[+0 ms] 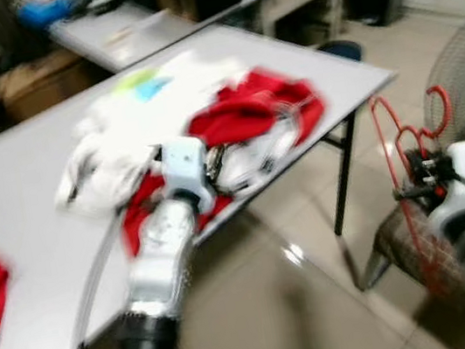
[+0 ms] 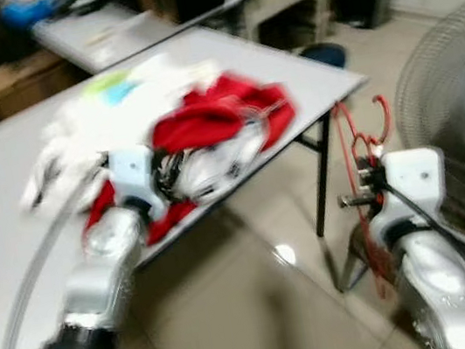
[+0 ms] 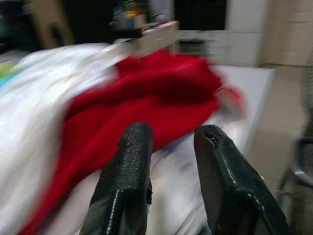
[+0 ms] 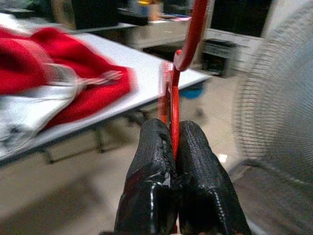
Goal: Hang hanger
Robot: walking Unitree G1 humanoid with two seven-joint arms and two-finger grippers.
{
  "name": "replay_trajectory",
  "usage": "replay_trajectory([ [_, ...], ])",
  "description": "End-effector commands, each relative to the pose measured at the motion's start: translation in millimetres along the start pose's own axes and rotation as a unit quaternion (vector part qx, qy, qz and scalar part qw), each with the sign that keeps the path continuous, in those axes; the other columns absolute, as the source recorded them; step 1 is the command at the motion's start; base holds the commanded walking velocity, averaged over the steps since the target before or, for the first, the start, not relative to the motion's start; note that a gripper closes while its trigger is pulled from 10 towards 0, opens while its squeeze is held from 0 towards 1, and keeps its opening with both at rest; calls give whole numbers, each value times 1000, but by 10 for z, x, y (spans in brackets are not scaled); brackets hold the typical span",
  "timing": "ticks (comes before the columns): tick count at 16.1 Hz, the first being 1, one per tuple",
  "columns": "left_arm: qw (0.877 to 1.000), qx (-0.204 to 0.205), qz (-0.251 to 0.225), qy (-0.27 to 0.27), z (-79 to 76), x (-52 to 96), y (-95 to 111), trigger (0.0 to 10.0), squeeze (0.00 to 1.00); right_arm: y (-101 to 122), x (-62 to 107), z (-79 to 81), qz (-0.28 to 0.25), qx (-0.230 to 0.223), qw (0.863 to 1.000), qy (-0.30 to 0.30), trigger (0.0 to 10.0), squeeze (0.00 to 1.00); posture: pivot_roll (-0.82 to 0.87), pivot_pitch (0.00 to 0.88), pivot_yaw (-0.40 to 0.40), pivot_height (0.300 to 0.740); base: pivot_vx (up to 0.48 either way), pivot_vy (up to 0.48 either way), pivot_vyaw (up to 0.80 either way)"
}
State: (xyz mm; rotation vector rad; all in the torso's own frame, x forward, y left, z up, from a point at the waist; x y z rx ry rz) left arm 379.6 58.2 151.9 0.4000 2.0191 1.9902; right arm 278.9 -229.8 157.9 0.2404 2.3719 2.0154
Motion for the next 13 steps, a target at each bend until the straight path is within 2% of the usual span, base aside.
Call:
replay_trajectory([
  [1, 998, -23, -18, 47, 263, 19, 112, 10000, 0, 153, 10, 143, -34, -5, 999, 41, 10000, 0, -155, 0, 89, 740, 334, 0, 0],
  [4, 993, -33, -48, 100, 490, 57, 239, 10000, 0, 245, 71, 338, -50, -17, 993, 106, 10000, 0, -156, 0, 83, 740, 329, 0, 0],
  [6, 986, -24, -106, 124, 693, 198, 498, 10000, 0, 378, 182, 663, -84, 37, 978, 190, 10000, 0, -145, 0, 68, 740, 328, 0, 800],
  [8, 988, -40, -91, 122, 723, 210, 460, 10000, 0, 423, 183, 663, -98, 27, 977, 189, 10000, 0, -135, 0, 61, 740, 319, 0, 800],
  [9, 991, -43, -74, 102, 690, 206, 383, 10000, 0, 484, 181, 636, -114, 11, 977, 180, 10000, 0, -131, 0, 59, 740, 259, 0, 563],
  [10, 994, -72, -50, 68, 606, 210, 288, 10000, 0, 504, 174, 594, -116, -3, 978, 171, 10000, 0, -130, 0, 54, 740, 0, 0, 0],
  [11, 994, -75, -43, 64, 603, 213, 259, 10000, 0, 502, 175, 587, -116, -2, 979, 169, 10000, 0, -127, 0, 48, 740, 0, 0, 0],
  [12, 993, -100, -26, 51, 615, 228, 202, 10000, 0, 449, 190, 557, -106, 6, 980, 170, 10000, 0, -127, 0, 48, 740, 0, 0, 0],
  [13, 996, -87, -17, -11, 515, 262, 179, 10000, 1000, 377, 219, 488, -93, 11, 981, 169, 10000, 0, -117, 0, 26, 740, 0, 0, 0],
])
Point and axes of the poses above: a point about 5 cm out from each wrist's last joint towards the gripper, its own x axis pointing back from the gripper into the wrist, its own y axis along the axis of the wrist's last joint, z = x × y, the point moved 6 cm from there along -x, pointing out of the wrist towards the gripper, and after that the axes turned 3 degrees about x, right-handed, at the moved point
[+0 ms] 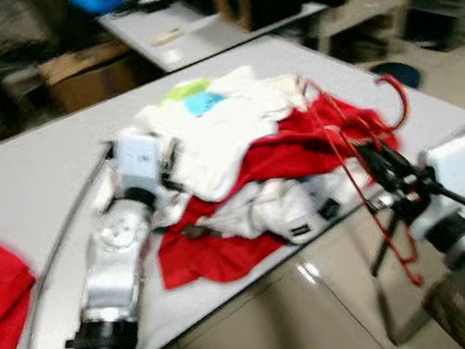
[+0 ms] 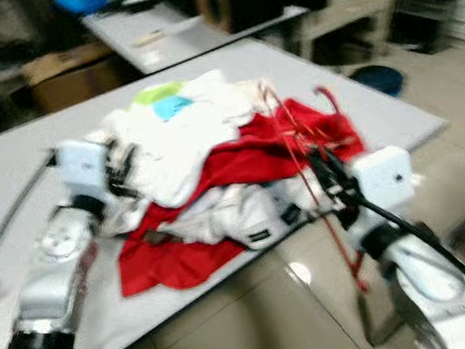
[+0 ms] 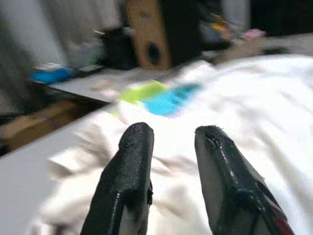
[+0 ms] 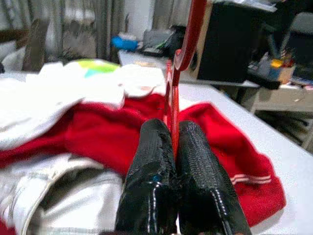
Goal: Hang hanger
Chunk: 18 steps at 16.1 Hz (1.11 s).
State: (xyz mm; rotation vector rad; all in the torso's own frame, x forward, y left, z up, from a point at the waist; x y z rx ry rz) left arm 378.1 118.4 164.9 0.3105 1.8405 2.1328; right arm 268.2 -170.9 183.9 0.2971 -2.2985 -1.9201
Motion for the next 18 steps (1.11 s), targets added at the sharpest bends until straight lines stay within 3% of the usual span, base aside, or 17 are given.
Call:
replay_trajectory([
  [1, 999, 0, 0, -52, -84, 32, 47, 10000, 1000, 31, 38, -51, -5, -1, 1000, -2, 10000, 0, -108, 0, 17, 740, 0, 0, 0],
  [3, 991, -11, 40, -125, -206, 58, -31, 10000, 1000, -15, 91, -116, 5, -3, 1000, 4, 10000, 0, -104, 0, 18, 740, 0, 0, 0],
  [4, 987, -19, 54, -150, -245, 48, -76, 10000, 0, -33, 107, -128, 10, 0, 1000, 11, 10000, 0, -109, 0, 25, 740, 0, 0, 0],
  [5, 981, -21, 68, -181, -332, 4, -126, 10000, 0, -60, 144, -152, 18, 9, 1000, 18, 10000, 0, -109, 0, 25, 740, 0, 0, 0],
  [8, 974, -45, 82, -207, -444, -86, -210, 10000, 0, -64, 209, -195, 24, 14, 1000, 15, 10000, 0, -133, 0, 51, 740, 0, 0, 0],
  [11, 976, -77, 90, -183, -414, -216, -243, 10000, 0, -65, 276, -213, 28, 17, 999, 12, 10000, 0, -152, 0, 72, 740, 0, 0, 0],
  [12, 979, -93, 99, -152, -291, -259, -275, 3725, 0, -65, 301, -206, 29, 18, 999, 14, 10000, 0, -154, 0, 74, 740, 0, 0, 0],
  [13, 980, -93, 99, -147, -269, -265, -273, 3725, 0, -66, 306, -204, 30, 18, 999, 15, 10000, 0, -154, 0, 74, 740, 0, 0, 0],
  [14, 983, -87, 88, -137, -223, -273, -230, 0, 0, -69, 312, -191, 30, 17, 999, 18, 10000, 0, -152, 0, 70, 740, 0, 0, 0],
  [18, 985, -83, 80, -128, -123, -263, -225, 0, 0, -74, 293, -116, 31, 14, 999, 40, 10000, 0, -145, 0, 61, 740, 0, 0, 0],
])
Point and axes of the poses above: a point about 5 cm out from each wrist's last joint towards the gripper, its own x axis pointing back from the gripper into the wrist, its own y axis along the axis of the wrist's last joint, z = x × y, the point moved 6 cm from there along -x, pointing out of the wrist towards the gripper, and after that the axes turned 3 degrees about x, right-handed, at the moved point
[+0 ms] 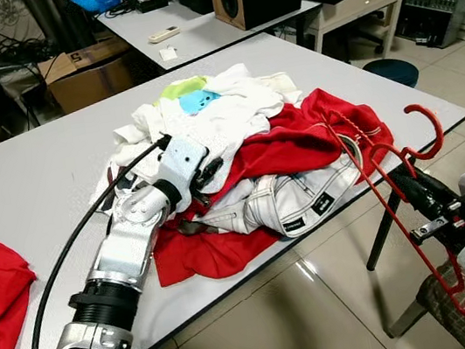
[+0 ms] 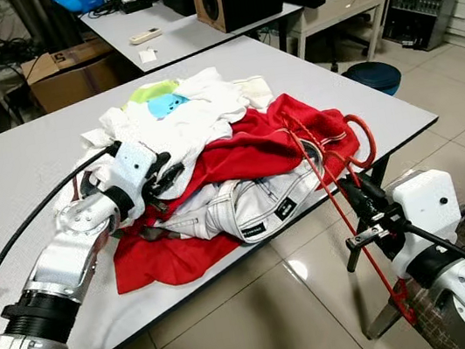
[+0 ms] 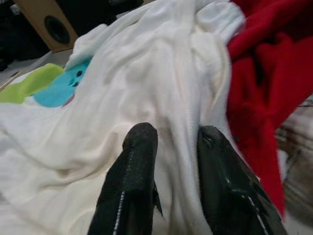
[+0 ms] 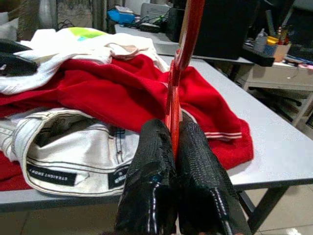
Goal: Hang hanger
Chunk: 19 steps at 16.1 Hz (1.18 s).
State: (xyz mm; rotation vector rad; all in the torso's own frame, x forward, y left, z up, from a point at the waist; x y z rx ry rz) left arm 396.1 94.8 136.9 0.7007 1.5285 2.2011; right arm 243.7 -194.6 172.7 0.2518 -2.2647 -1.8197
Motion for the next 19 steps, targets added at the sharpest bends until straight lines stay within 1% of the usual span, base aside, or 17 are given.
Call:
replay_trajectory([
  [1, 1000, 1, -1, 9, 96, 19, 14, 0, 0, 64, -3, 35, -11, 2, 1000, 14, 10000, 0, -144, 0, 60, 740, 0, 0, 0],
  [3, 1000, 1, -1, 7, 111, 33, 8, 0, 0, 65, -5, 37, -11, 2, 1000, 17, 10000, 0, -143, 0, 58, 740, 0, 0, 0],
  [5, 1000, 17, -13, 1, 131, 52, 45, 0, 0, 67, -15, 39, -11, 3, 1000, 19, 10000, 0, -140, 0, 55, 740, 0, 0, 0],
  [6, 999, 28, -28, -1, 151, 67, 96, 0, 0, 68, -19, 41, -12, 4, 1000, 20, 10000, 0, -137, 0, 55, 740, 0, 0, 0],
  [7, 996, 61, -64, -1, 227, 107, 237, 0, 0, 64, -28, 41, -12, 4, 1000, 21, 10000, 0, -136, 0, 55, 740, 0, 0, 0],
  [8, 994, 72, -81, -3, 254, 126, 305, 0, 0, 64, -32, 40, -12, 4, 1000, 21, 10000, 0, -133, 0, 54, 740, 0, 0, 0],
  [9, 989, 94, -110, -7, 305, 164, 422, 0, 0, 64, -39, 41, -13, 4, 1000, 22, 10000, 0, -130, 0, 53, 740, 0, 0, 0],
  [11, 975, 138, -170, -24, 365, 237, 660, 0, 0, 53, -57, 51, -13, 3, 1000, 26, 10000, 0, -123, 0, 52, 740, 0, 0, 0],
  [12, 969, 155, -189, -43, 337, 259, 723, 0, 0, 47, -68, 63, -13, 2, 1000, 28, 10000, 0, -123, 0, 52, 740, 0, 0, 0],
  [13, 967, 158, -194, -52, 316, 267, 731, 0, 0, 48, -74, 68, -13, 2, 999, 29, 10000, 0, -121, 0, 53, 740, 0, 0, 0],
  [14, 972, 144, -179, -56, 287, 254, 675, 0, 0, 46, -82, 73, -13, 2, 999, 30, 10000, 0, -120, 0, 53, 740, 0, 0, 0],
  [15, 984, 101, -132, -63, 202, 216, 492, 0, 0, 40, -90, 82, -13, 2, 999, 31, 10000, 0, -120, 0, 54, 740, 0, 0, 0],
  [16, 987, 89, -118, -65, 178, 208, 440, 0, 0, 38, -92, 85, -13, 2, 999, 32, 10000, 0, -120, 0, 54, 740, 0, 0, 0],
  [17, 991, 78, -95, -57, 177, 193, 336, 0, 0, 31, -93, 97, -13, 2, 999, 34, 10000, 0, -122, 0, 56, 740, 0, 0, 0],
  [18, 993, 72, -86, -37, 228, 183, 293, 1490, 0, 28, -95, 103, -12, 3, 999, 35, 10000, 0, -122, 0, 56, 740, 0, 0, 0],
  [19, 994, 64, -82, -11, 301, 175, 288, 10000, 0, 27, -94, 104, -12, 3, 999, 35, 10000, 0, -122, 0, 57, 740, 0, 0, 0],
])
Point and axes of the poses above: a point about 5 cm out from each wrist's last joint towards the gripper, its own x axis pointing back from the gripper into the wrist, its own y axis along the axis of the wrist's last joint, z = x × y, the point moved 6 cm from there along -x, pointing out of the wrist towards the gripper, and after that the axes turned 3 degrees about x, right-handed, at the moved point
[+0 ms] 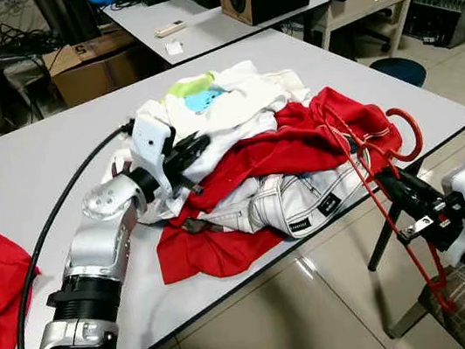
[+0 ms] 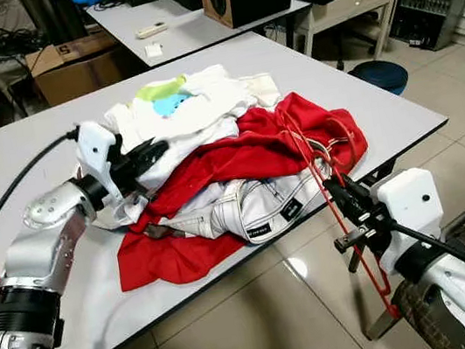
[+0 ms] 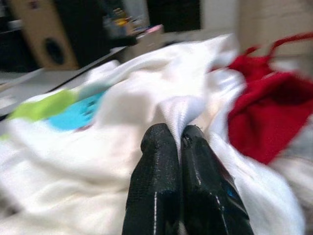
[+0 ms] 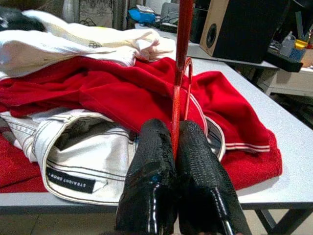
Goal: Hang hanger
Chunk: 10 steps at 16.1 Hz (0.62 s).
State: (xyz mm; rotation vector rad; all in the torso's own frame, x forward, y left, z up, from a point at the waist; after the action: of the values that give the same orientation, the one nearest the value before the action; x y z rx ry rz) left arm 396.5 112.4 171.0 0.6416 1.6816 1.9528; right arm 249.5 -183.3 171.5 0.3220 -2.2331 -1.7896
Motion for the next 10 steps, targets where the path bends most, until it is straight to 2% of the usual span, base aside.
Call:
replay_trajectory([
  [1, 1000, -13, -6, 17, 87, 13, 62, 10000, 0, 12, -8, 15, -4, 1, 1000, 7, 10000, 0, -122, 0, 57, 740, 0, 0, 0],
  [2, 1000, -11, -8, 11, 75, 16, 67, 10000, 0, 11, -10, 18, -4, 1, 1000, 7, 10000, 0, -123, 0, 57, 740, 0, 0, 0],
  [3, 1000, 0, -17, -8, 32, 38, 91, 10000, 1000, 8, -18, 24, -3, 1, 1000, 8, 10000, 0, -122, 0, 56, 740, 0, 0, 0],
  [6, 999, -8, -10, -36, -54, 113, 27, 10000, 1000, -2, -17, 33, -3, 1, 1000, 10, 10000, 0, -122, 0, 56, 740, 0, 0, 0],
  [7, 999, -4, -11, -40, -61, 130, 21, 10000, 0, -3, -18, 35, -3, 1, 1000, 11, 10000, 0, -121, 0, 55, 740, 0, 0, 0],
  [8, 998, 5, -18, -54, -86, 179, 26, 10000, 0, -1, -23, 38, -3, 2, 1000, 12, 10000, 0, -120, 0, 54, 740, 0, 0, 0],
  [9, 997, 13, -18, -77, -133, 233, 23, 10000, 188, 1, -27, 38, -4, 2, 1000, 14, 10000, 0, -120, 0, 54, 740, 0, 0, 0],
  [10, 996, 18, -15, -87, -151, 252, 16, 10000, 1000, 1, -29, 38, -4, 2, 1000, 14, 10000, 0, -119, 0, 54, 740, 0, 0, 0],
])
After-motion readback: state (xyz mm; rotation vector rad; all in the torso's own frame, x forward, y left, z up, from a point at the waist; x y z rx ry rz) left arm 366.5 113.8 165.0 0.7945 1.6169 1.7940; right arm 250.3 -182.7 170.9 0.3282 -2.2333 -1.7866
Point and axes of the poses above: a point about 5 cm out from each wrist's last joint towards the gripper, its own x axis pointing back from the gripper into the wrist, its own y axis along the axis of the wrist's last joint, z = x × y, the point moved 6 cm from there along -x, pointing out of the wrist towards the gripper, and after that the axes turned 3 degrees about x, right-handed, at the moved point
